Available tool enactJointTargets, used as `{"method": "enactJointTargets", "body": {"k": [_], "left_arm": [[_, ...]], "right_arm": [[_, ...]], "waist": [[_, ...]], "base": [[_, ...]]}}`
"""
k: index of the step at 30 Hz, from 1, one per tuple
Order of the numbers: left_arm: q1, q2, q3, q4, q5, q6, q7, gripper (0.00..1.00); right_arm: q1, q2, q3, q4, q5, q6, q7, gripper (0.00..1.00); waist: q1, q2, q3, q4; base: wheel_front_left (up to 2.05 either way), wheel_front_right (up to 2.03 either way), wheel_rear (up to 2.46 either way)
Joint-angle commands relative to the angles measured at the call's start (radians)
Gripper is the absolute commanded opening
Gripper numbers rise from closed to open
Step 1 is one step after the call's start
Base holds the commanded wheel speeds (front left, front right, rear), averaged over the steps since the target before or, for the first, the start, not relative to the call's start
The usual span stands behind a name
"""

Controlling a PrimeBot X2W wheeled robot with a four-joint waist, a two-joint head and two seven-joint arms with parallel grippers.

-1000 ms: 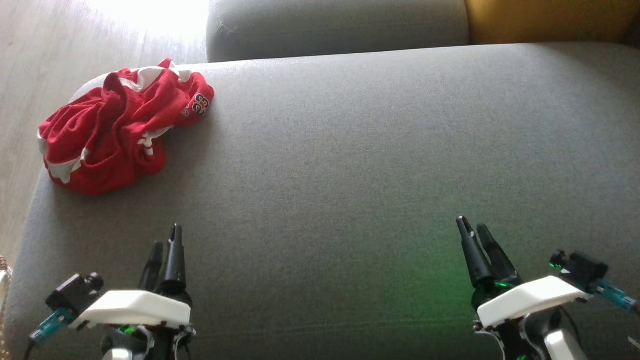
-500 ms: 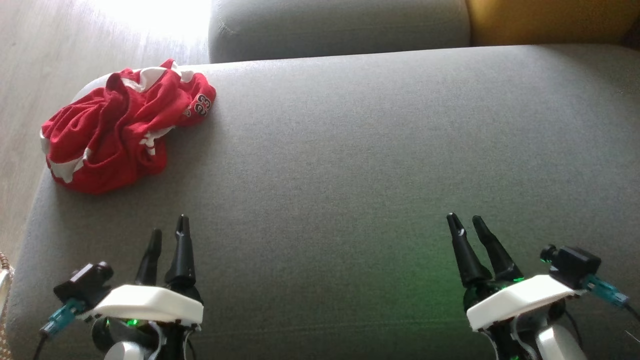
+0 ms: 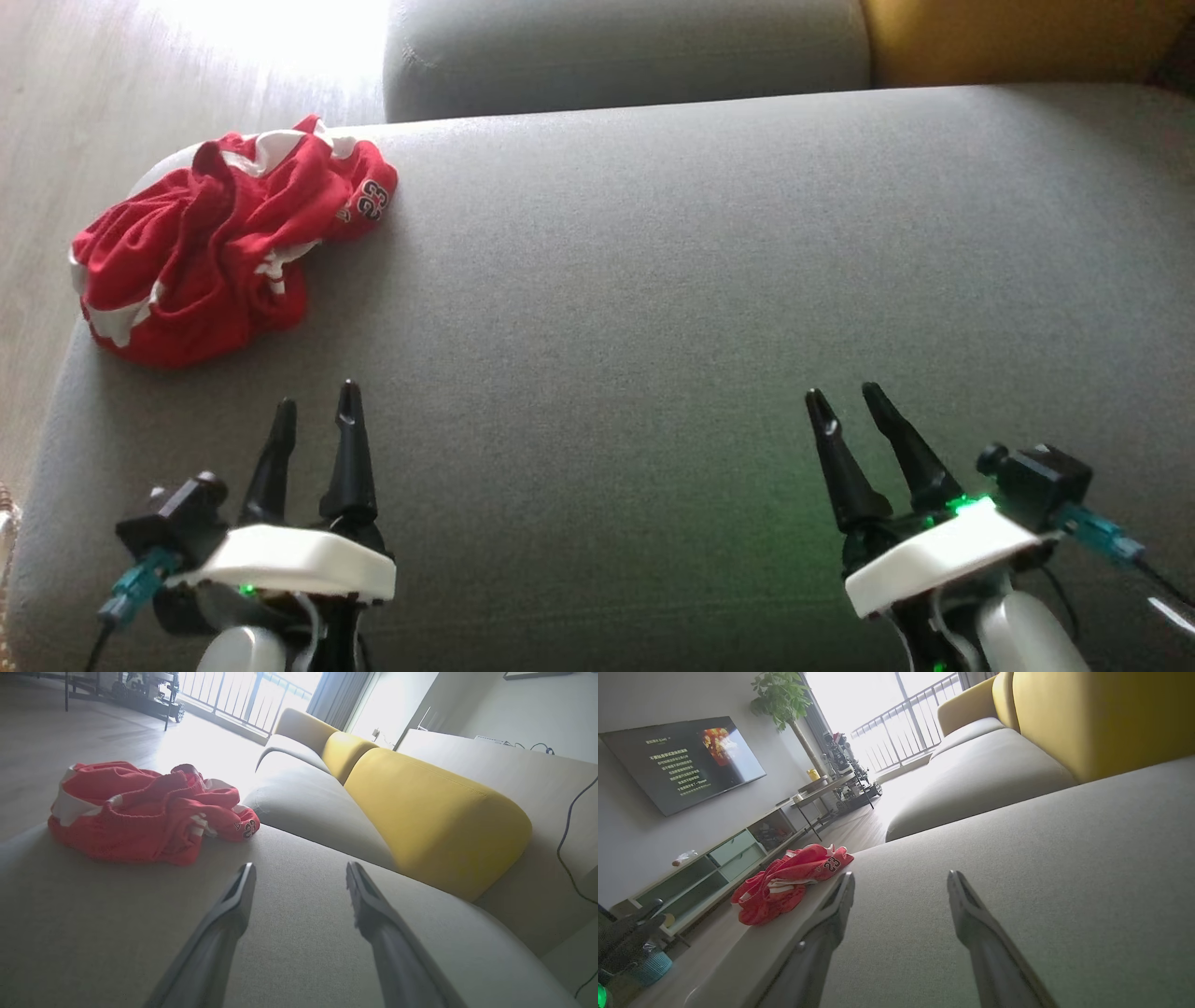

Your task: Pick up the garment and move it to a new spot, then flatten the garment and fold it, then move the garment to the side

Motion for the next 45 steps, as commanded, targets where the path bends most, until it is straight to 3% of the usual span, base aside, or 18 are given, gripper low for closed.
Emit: {"method": "enactJointTargets", "body": {"k": [1,17,31,45], "left_arm": [[-0.051,0.015,0.016,-0.048,0.043,0.008,-0.017,1.0],[-0.051,0.018,-0.007,-0.082,0.274,0.052,-0.067,1.0],[-0.02,0.02,0.009,-0.059,0.405,0.076,-0.105,1.0],[0.025,0.018,0.046,-0.096,0.439,0.119,-0.114,1.0]], "right_arm": [[-0.063,-0.01,0.027,-0.048,-0.04,0.0,-0.019,1.0],[-0.078,-0.012,0.065,-0.109,-0.259,0.0,-0.07,1.0],[-0.071,-0.013,0.11,-0.151,-0.429,0.0,-0.108,1.0],[-0.038,-0.013,0.093,-0.158,-0.464,0.0,-0.117,1.0]], "waist": [[0.0,0.0,0.001,-0.002],[0.0,0.0,0.006,-0.01],[0.0,0.0,-0.01,-0.002],[0.0,0.0,-0.034,0.1]], "base": [[0.0,0.0,0.0],[0.0,0.0,0.0],[0.0,0.0,0.0],[0.0,0.0,0.0]]}}
